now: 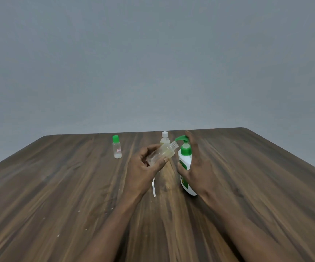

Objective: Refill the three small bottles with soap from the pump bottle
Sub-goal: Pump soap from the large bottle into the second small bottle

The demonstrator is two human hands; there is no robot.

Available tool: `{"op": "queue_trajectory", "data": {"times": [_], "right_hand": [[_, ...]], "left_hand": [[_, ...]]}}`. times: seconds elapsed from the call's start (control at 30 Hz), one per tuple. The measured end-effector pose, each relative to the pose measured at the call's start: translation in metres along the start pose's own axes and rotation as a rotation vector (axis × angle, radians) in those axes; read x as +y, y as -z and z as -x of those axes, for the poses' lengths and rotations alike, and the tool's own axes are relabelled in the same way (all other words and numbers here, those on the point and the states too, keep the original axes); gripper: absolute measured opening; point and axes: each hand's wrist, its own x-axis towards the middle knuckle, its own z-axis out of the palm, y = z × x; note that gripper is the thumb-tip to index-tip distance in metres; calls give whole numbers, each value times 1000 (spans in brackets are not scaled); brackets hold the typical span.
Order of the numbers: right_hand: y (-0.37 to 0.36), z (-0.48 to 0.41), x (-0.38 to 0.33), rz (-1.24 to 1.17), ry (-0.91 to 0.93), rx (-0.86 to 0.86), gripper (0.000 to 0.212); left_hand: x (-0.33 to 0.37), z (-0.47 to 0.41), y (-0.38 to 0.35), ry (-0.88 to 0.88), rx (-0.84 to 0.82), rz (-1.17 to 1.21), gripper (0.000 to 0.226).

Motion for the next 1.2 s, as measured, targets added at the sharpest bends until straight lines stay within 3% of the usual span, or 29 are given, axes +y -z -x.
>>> {"op": "queue_trajectory", "data": {"times": [0.17, 0.33, 0.67, 1.2], "right_hand": [[-1, -2, 8, 49, -94, -20, 80], [-2, 1, 8, 66, -55, -30, 81], [-1, 2, 14, 75, -121, 6, 85], [-10, 3, 29, 82, -91, 87, 73]], "left_hand": [[4, 1, -3, -6, 22, 39, 38], [5, 0, -7, 11, 38, 96, 39], [5, -17, -10, 85, -66, 106, 49], [-2, -8, -16, -17, -29, -21, 43]]}}
